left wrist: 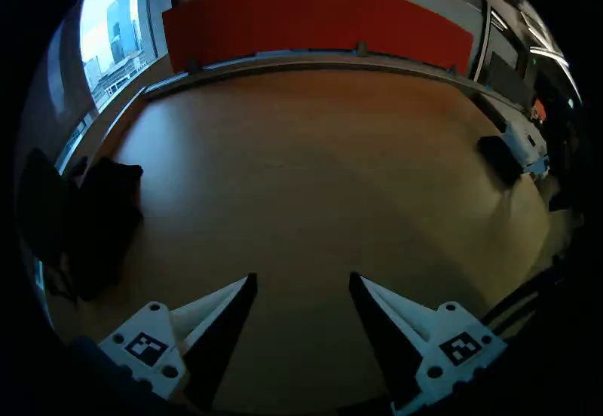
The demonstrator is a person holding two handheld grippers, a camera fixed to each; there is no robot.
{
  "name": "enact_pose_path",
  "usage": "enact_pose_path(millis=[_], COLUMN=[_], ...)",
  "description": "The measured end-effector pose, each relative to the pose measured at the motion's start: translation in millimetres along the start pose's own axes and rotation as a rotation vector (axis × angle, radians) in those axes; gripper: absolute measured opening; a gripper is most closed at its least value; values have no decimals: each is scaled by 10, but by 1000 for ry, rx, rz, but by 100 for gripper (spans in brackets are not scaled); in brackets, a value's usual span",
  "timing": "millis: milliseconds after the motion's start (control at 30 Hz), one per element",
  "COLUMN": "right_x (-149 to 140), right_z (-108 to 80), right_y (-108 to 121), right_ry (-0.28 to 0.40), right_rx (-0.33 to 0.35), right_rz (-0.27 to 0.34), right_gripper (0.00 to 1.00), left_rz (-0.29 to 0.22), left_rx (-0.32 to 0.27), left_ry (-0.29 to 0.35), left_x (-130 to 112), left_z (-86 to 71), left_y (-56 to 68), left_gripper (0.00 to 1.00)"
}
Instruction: Fold towel
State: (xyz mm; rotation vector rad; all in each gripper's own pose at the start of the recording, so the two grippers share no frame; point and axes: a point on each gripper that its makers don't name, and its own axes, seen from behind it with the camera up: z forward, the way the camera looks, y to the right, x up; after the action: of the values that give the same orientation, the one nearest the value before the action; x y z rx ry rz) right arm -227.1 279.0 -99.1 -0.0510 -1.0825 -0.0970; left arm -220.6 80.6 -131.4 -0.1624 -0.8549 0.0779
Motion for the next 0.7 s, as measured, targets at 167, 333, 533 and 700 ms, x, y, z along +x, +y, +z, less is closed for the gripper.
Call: enact_pose_path(millis=[167,333,533,700], right_x=[90,276,501,626], right_z=[-53,-139,-248,-312], right_y=[-51,-136,-204,-252], right_ry=[33,115,220,280], right_rx=[3,11,-1,-8], right_rz=[15,67,131,167], right_gripper=[100,100,100,100], left_rz=[-2,-14,-28,-35], left_rx=[2,7,12,14], left_ry=[8,18,35,46], left_x=[20,60,129,173], left_z=[-11,-24,-32,-23], left_y=[-30,-69,-113,-119], left_gripper=[90,90,90,90])
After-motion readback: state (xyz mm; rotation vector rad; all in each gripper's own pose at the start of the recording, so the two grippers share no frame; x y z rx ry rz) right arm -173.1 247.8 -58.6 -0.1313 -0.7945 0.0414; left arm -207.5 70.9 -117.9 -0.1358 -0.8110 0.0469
